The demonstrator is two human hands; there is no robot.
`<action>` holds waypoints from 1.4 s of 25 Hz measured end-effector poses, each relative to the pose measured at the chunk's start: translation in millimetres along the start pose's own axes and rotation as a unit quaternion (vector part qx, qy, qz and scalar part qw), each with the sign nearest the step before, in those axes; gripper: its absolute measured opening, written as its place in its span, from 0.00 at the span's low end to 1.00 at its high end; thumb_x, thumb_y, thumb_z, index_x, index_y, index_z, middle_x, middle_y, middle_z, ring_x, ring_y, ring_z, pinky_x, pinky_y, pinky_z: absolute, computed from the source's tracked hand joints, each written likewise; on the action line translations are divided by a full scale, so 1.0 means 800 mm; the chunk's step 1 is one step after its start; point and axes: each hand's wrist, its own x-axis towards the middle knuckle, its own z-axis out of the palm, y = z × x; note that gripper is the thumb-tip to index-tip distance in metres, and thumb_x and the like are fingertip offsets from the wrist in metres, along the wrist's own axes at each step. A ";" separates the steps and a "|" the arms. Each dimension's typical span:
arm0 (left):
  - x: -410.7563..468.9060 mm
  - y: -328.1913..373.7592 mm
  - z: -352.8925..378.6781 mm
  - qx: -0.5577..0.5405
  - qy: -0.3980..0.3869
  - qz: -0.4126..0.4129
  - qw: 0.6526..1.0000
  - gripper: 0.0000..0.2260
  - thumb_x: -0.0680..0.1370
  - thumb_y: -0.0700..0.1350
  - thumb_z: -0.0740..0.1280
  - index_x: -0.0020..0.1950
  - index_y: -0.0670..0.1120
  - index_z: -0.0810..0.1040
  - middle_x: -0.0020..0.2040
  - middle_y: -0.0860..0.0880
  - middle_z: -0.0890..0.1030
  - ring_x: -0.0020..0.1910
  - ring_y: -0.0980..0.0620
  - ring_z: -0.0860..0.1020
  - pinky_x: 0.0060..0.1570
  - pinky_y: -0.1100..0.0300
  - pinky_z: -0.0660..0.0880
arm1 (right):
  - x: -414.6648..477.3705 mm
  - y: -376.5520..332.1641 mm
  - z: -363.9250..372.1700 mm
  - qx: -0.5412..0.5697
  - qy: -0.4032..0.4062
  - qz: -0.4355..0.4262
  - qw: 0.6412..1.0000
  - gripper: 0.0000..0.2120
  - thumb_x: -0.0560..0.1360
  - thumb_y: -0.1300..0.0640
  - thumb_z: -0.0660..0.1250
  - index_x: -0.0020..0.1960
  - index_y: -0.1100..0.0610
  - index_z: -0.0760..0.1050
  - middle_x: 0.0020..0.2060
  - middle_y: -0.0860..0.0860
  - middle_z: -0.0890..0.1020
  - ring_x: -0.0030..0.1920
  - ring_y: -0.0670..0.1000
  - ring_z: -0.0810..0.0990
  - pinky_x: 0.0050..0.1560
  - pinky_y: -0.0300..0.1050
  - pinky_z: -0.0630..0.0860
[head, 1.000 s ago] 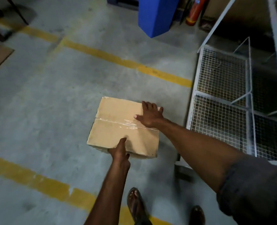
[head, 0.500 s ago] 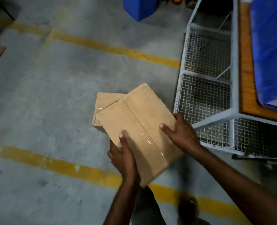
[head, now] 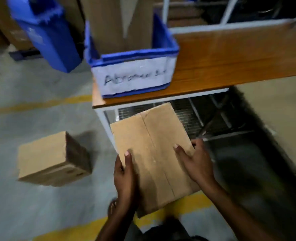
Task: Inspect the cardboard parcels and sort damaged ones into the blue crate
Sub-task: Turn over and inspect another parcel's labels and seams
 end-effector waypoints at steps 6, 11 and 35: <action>-0.054 0.116 0.189 -0.012 -0.154 0.176 0.972 0.26 0.80 0.66 0.66 0.70 0.51 0.73 0.65 0.54 0.81 0.63 0.57 0.79 0.65 0.51 0.76 | 0.071 0.022 -0.183 0.068 0.160 -0.035 0.984 0.40 0.70 0.29 0.65 0.75 0.48 0.67 0.69 0.51 0.76 0.68 0.55 0.75 0.65 0.51 0.73; -0.030 0.198 0.288 -0.044 -0.191 0.230 0.953 0.25 0.78 0.64 0.63 0.66 0.49 0.69 0.58 0.53 0.79 0.52 0.61 0.80 0.49 0.61 0.75 | 0.157 -0.014 -0.244 0.119 0.222 -0.076 0.965 0.32 0.75 0.36 0.71 0.71 0.52 0.66 0.64 0.50 0.76 0.56 0.48 0.76 0.49 0.42 0.73; 0.153 0.425 0.601 0.059 -0.060 0.402 0.912 0.22 0.79 0.62 0.70 0.68 0.60 0.66 0.56 0.63 0.73 0.54 0.66 0.74 0.50 0.67 0.71 | 0.593 -0.124 -0.381 0.059 0.160 -0.218 0.961 0.22 0.81 0.35 0.61 0.67 0.47 0.64 0.51 0.47 0.80 0.50 0.55 0.82 0.46 0.52 0.80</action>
